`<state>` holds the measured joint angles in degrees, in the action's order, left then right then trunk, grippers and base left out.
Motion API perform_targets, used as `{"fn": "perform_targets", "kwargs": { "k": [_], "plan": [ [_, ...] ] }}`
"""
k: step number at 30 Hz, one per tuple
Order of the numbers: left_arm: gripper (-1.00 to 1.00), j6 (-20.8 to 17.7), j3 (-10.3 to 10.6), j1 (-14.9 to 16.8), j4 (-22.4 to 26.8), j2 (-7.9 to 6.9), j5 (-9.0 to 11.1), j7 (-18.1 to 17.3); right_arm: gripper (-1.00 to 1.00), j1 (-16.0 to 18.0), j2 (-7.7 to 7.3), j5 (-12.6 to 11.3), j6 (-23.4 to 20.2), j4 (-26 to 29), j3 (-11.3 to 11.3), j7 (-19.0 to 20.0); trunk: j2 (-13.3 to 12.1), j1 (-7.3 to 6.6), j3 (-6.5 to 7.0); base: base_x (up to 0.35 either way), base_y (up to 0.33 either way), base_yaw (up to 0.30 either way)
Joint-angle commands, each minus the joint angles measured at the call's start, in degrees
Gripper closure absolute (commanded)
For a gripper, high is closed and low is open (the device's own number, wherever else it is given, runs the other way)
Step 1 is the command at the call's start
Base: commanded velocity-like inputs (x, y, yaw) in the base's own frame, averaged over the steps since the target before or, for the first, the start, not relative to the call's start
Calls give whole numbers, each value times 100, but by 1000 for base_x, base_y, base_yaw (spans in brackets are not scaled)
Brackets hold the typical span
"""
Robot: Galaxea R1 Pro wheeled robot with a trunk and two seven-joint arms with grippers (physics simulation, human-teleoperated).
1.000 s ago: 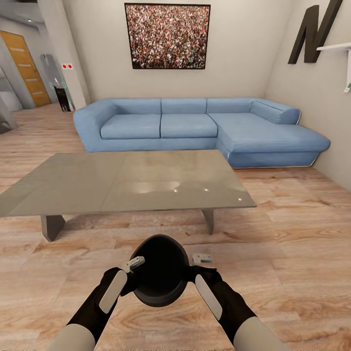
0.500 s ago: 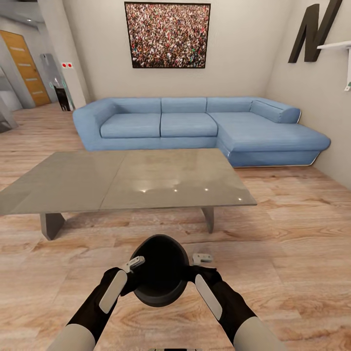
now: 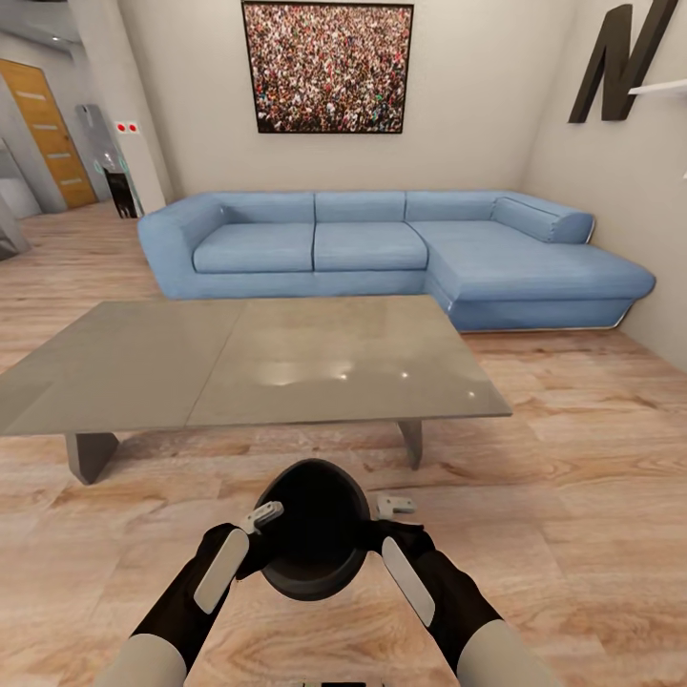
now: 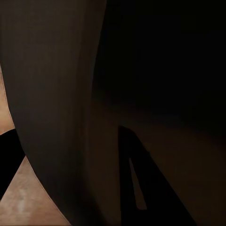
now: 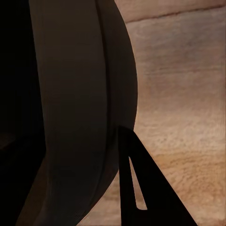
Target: Place each of the two pumpkins and all three candles from the living room inside a cabinet in the living room (use any cabinet), then make sure every cabinet is closed, and position the cauldron so it is next to a table in the living room.
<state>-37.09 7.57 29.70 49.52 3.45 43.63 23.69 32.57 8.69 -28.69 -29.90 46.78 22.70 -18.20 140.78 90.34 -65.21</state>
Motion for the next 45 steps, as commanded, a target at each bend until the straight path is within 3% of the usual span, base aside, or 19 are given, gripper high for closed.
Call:
{"fn": "perform_targets", "kwargs": {
  "k": [1, 17, 29, 35, 45],
  "plan": [
    [100, -193, 61, 1, 5, -154, -67, 83, 100, 8, -8, -234, 28, 217, 59, 106, 2, 0, -5, 178, 0, 0],
    [100, -193, 61, 1, 5, -160, -66, 83, 100, 8, -8, -234, 28, 217, 59, 106, 2, 0, -5, 152, 0, 0],
    [100, -193, 61, 1, 5, -164, -68, 83, 100, 7, -8, -234, 26, 217, 59, 107, 2, 0, -5, 9, 0, 0],
    [100, -193, 61, 1, 5, -164, -70, 83, 100, 9, -8, -234, 28, 217, 59, 108, 243, 132, -112, 0, 0, 0],
    [100, -193, 61, 1, 5, -163, -65, 83, 100, 9, -8, -234, 26, 217, 59, 106, 259, 159, -334, 0, 0, 0]
  ]
}}
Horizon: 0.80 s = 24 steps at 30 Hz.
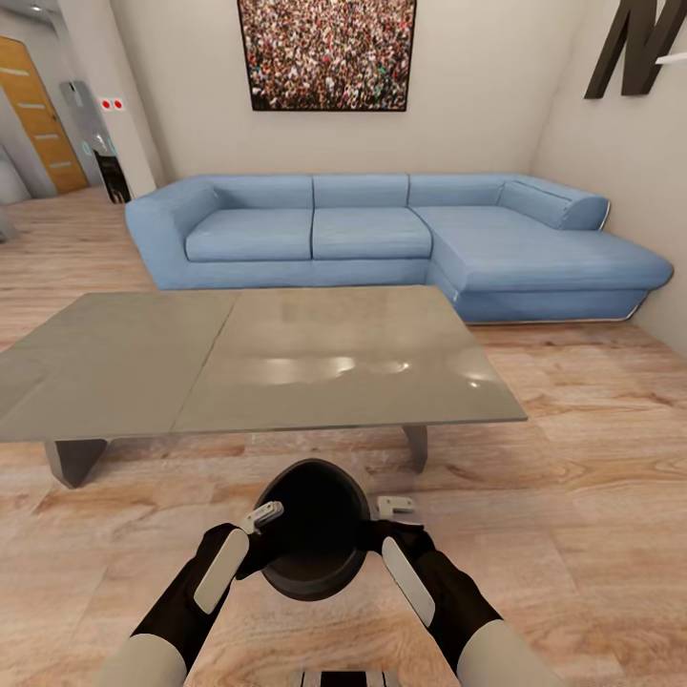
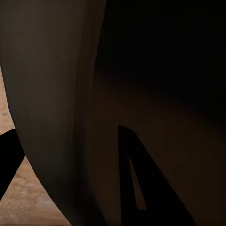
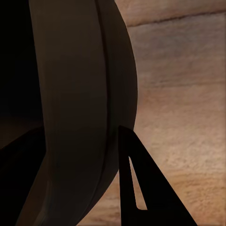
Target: Place each of the two pumpkins and all three candles from the living room inside a cabinet in the living room (use any cabinet), then make sure every cabinet is closed, and position the cauldron so it is next to a table in the living room.
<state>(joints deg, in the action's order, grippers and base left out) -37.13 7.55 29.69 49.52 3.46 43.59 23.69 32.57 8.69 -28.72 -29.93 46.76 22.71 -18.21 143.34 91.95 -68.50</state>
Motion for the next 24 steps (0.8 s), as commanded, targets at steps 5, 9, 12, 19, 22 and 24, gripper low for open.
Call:
{"fn": "perform_targets", "kwargs": {
  "k": [5, 9, 12, 19, 22, 24],
  "plan": [
    [100, -190, 62, 2, 5, -162, -61, 83, 100, 9, -7, -231, 31, 220, 58, 107, 10, 11, -116, 0, 0, 0],
    [100, -190, 59, 2, 5, -161, -61, 77, 100, 10, -7, -231, 31, 220, 58, 107, 10, 11, -116, 0, 0, 0],
    [100, -190, 59, 2, 5, -161, -61, 76, 100, 12, -7, -231, 31, 220, 58, 107, 10, 11, -116, 0, 0, 0],
    [100, -190, 58, 2, 5, -161, -61, 75, 100, 7, -7, -231, 31, 220, 58, 107, 10, 11, -116, 138, 0, 0],
    [100, -190, 58, 2, 5, -161, -61, 77, 100, 10, -7, -231, 31, 220, 58, 107, 10, 11, -116, 50, 0, 0],
    [100, -190, 58, 2, 5, -161, -61, 75, 100, 10, -7, -231, 31, 220, 58, 107, 10, 11, -116, 135, 0, 0]
  ]
}}
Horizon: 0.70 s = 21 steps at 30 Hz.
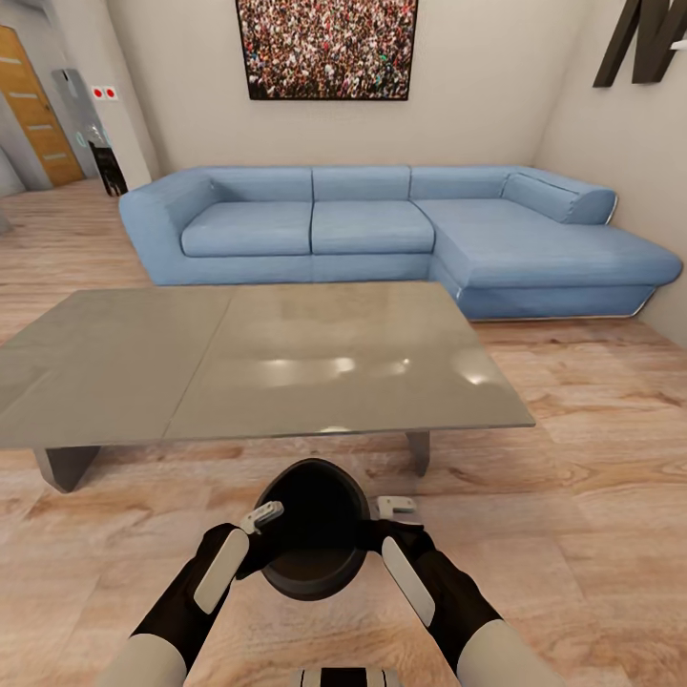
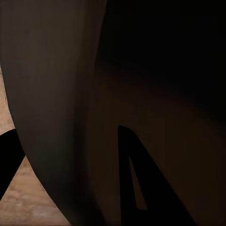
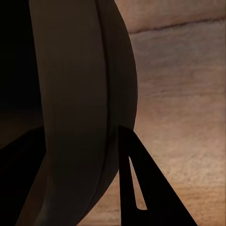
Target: Place each of the two pumpkins and all three candles from the living room inside a cabinet in the living room (use any cabinet), then make sure every cabinet is closed, and position the cauldron so it is next to a table in the living room.
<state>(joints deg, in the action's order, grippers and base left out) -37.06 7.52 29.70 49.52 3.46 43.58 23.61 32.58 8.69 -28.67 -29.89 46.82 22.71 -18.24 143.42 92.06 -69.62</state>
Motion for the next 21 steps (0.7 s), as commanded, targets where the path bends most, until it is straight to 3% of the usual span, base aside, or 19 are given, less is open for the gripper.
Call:
{"fn": "perform_targets", "kwargs": {
  "k": [1, 16, 21],
  "plan": [
    [100, -197, 63, 1, 5, -161, -60, 83, 100, 9, -8, -236, 26, 213, 58, 110, 2, 0, -4, 182, 0, 0],
    [100, -197, 57, 1, 12, -161, -61, 91, 100, 6, -8, -236, 19, 213, 58, 110, 2, 0, -4, 56, 0, 0],
    [100, -197, 61, 1, 11, -161, -60, 91, 100, 7, -8, -236, 19, 213, 58, 110, 9, 13, -115, 0, 0, 0]
  ]
}}
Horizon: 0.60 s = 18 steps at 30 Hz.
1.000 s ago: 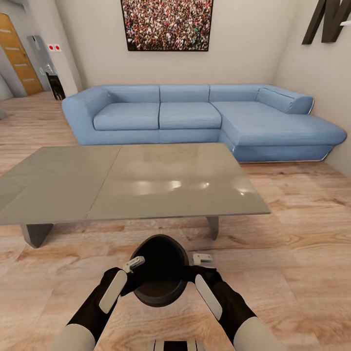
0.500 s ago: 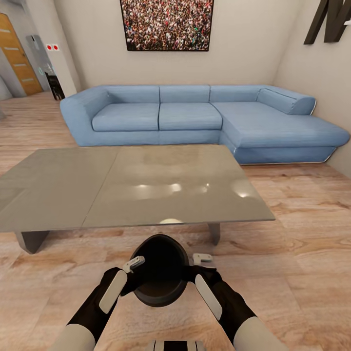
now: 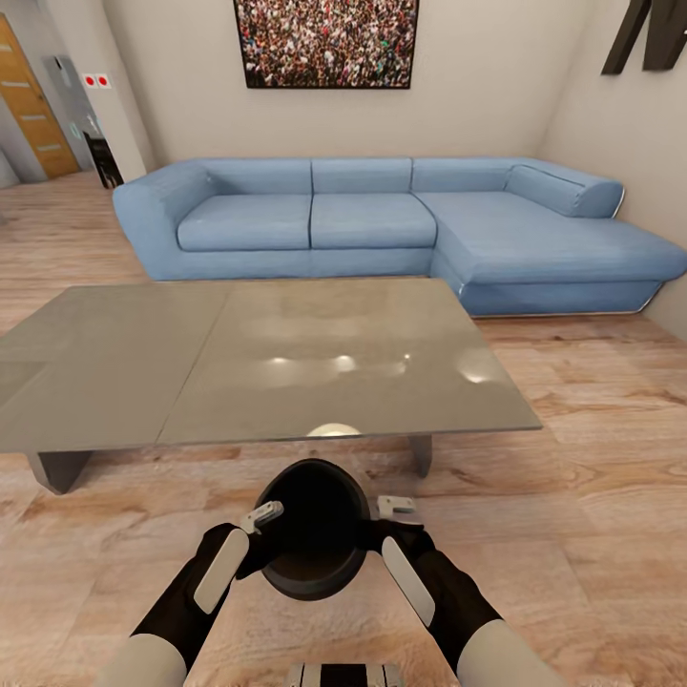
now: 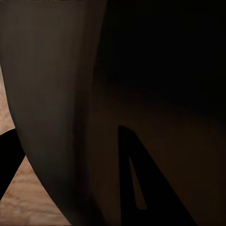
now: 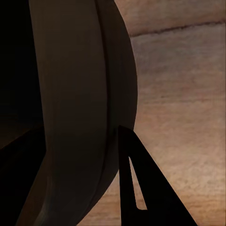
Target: Place each of the two pumpkins and all three candles from the living room inside a cabinet in the living room (use any cabinet), then make sure every cabinet is closed, and position the cauldron so it is next to a table in the living room.
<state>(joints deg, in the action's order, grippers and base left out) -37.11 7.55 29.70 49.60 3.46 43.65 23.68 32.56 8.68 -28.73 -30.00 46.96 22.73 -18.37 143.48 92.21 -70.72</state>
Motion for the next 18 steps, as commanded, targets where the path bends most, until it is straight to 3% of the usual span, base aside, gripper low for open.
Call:
{"fn": "perform_targets", "kwargs": {
  "k": [1, 14, 18],
  "plan": [
    [100, -192, 56, 1, 3, -161, -68, 84, 100, 9, -7, -230, 29, 200, 56, 123, 4, 1, -27, 0, 0, 0],
    [100, -192, 56, 1, -1, -153, -67, 76, 100, 7, -7, -230, 37, 200, 56, 123, 21, 34, -315, 0, 0, 0],
    [100, -192, 55, 1, -2, -158, -67, 76, 100, 9, -7, -230, 38, 200, 56, 126, 21, 34, -315, 0, 0, 0]
  ]
}}
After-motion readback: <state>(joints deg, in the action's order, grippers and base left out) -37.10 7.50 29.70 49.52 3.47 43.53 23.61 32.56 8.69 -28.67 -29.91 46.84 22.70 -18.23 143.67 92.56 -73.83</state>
